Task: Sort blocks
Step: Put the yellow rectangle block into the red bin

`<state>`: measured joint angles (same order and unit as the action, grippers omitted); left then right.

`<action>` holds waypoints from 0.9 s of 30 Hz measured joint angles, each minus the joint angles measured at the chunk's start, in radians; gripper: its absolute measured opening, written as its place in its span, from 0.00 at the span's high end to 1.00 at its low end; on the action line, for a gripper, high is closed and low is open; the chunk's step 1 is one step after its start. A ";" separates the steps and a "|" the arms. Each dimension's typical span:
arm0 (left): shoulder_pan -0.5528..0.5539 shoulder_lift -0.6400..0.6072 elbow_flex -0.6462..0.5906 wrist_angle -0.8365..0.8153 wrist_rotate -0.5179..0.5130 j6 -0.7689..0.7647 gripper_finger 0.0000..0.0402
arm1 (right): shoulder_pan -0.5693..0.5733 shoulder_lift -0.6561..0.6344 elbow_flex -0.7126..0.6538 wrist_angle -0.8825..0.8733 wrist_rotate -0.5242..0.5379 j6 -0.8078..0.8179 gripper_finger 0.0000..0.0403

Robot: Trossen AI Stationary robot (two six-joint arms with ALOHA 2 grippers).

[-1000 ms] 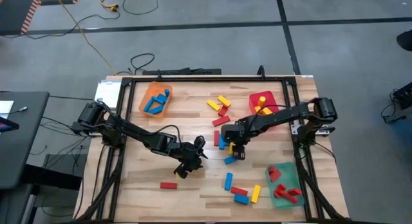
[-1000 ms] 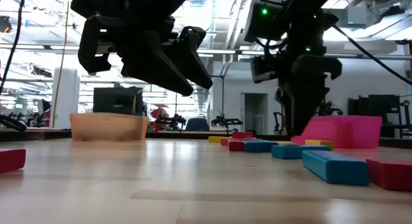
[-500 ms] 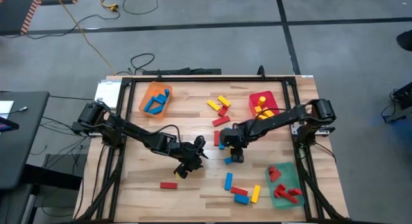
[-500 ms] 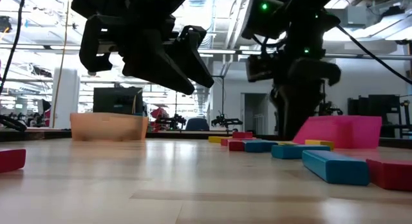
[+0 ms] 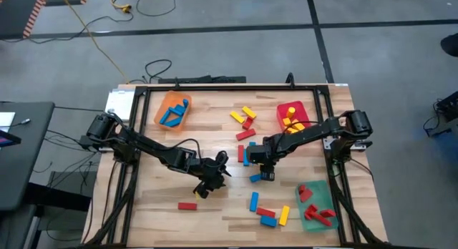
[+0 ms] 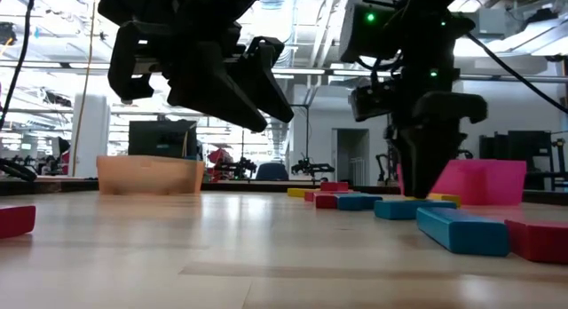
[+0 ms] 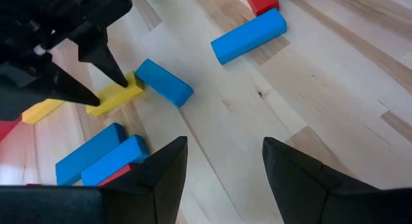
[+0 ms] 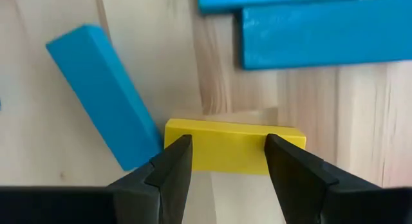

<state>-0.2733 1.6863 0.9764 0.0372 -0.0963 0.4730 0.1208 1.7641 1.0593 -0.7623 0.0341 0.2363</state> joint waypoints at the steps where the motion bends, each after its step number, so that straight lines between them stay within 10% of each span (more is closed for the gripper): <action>1: 0.000 0.000 0.000 0.000 0.000 0.003 0.51 | 0.004 -0.001 0.000 -0.007 0.000 0.000 0.46; 27: 0.000 0.000 0.000 -0.003 0.000 0.004 0.51 | 0.132 -0.047 0.067 -0.154 0.091 -0.386 0.46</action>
<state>-0.2729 1.6863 0.9764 0.0345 -0.0963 0.4774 0.2528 1.7168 1.1267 -0.9159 0.1255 -0.1500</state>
